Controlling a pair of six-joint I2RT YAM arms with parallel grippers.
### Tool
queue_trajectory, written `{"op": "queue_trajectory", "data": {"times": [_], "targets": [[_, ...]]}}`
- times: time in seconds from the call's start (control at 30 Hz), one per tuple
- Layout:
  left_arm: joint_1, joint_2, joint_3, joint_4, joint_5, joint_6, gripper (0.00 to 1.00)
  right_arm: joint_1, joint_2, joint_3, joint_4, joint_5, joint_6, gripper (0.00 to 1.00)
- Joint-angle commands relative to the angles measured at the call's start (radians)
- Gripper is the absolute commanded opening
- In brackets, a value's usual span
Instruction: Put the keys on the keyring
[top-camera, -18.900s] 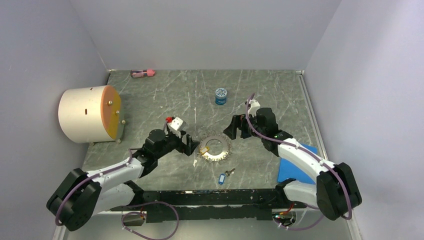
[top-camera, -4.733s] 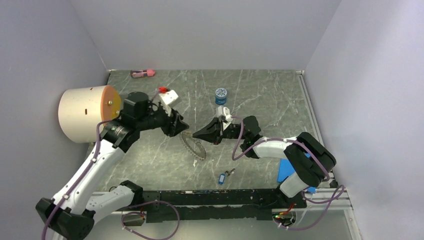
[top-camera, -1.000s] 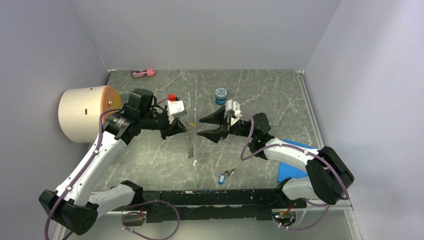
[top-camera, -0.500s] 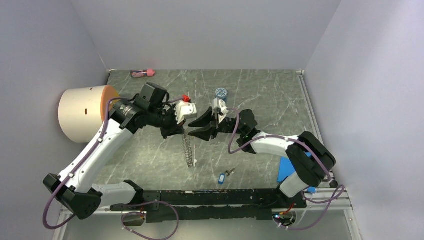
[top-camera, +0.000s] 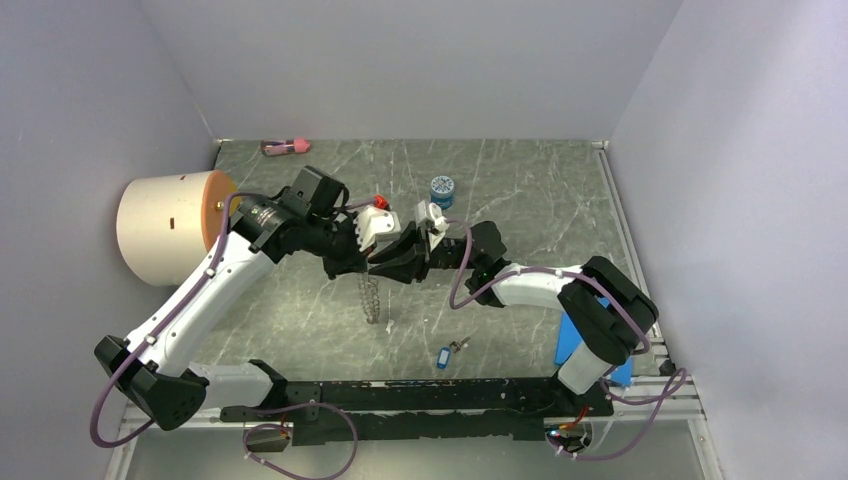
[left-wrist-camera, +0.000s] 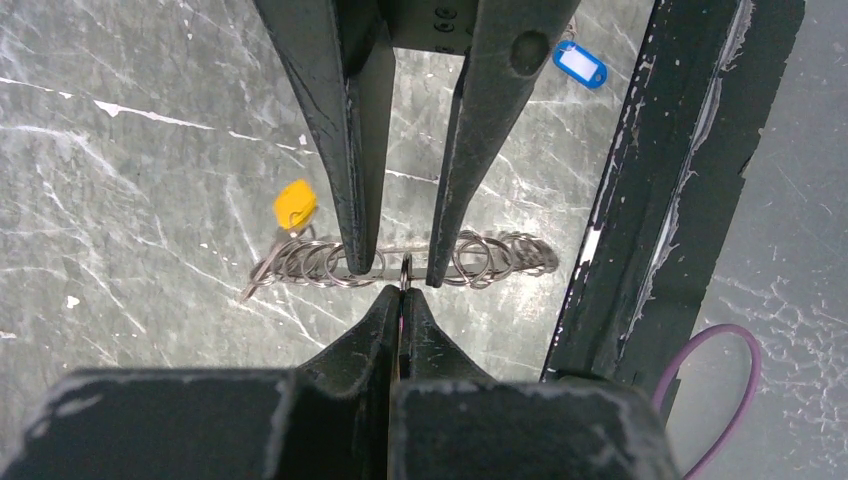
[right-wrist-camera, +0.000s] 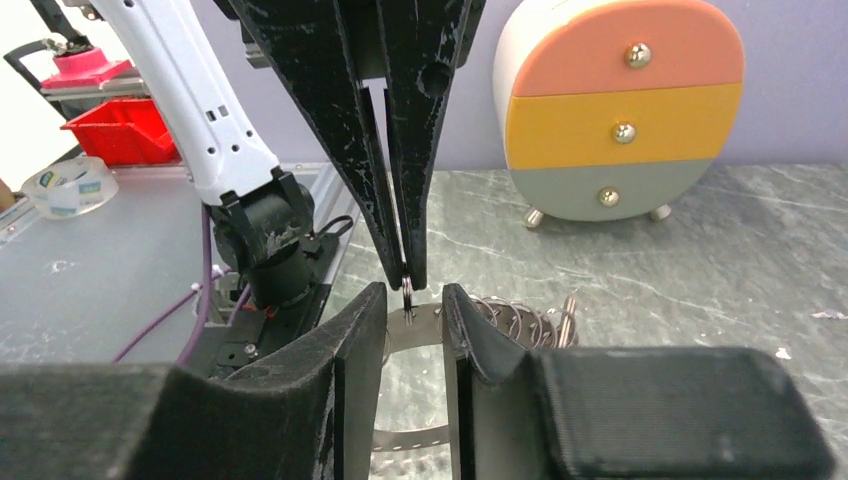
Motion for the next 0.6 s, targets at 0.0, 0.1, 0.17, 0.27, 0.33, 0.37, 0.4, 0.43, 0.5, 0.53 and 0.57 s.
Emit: {"op": "queue_trajectory", "data": {"times": [0.0,0.1,0.17,0.27,0.33,0.37,0.4,0.43,0.5,0.53,0.57], "targets": [[-0.006,-0.027,0.038,0.029,0.035,0.001,0.03,0.005,0.014,0.032,0.065,-0.030,0.007,0.29],[-0.005,-0.030,0.034,0.041,0.043,-0.005,0.03,0.006,0.012,0.039,0.045,-0.041,-0.007,0.18],[-0.006,-0.033,0.032,0.044,0.049,-0.006,0.03,0.007,0.009,0.038,0.039,-0.044,-0.011,0.04],[-0.007,-0.038,0.021,0.060,0.060,-0.015,0.03,0.007,0.000,0.032,0.050,-0.045,-0.017,0.00],[-0.005,-0.046,0.012,0.095,0.059,-0.050,0.09,0.007,-0.006,0.021,0.072,-0.039,-0.004,0.00],[-0.006,-0.053,0.011,0.115,0.063,-0.083,0.18,0.006,-0.012,0.010,0.095,-0.028,0.004,0.00],[-0.006,-0.062,0.006,0.140,0.065,-0.117,0.27,0.005,-0.014,-0.001,0.119,-0.022,0.015,0.00],[-0.005,-0.076,-0.003,0.179,0.074,-0.147,0.35,0.005,-0.019,-0.013,0.148,-0.010,0.031,0.00],[-0.001,-0.117,-0.044,0.284,0.095,-0.221,0.48,0.002,-0.024,-0.033,0.197,0.007,0.058,0.00],[0.005,-0.138,-0.068,0.346,0.110,-0.262,0.53,0.001,-0.029,-0.042,0.220,0.014,0.071,0.00],[0.015,-0.155,-0.090,0.416,0.132,-0.299,0.55,0.001,-0.033,-0.050,0.238,0.016,0.080,0.00]]}}
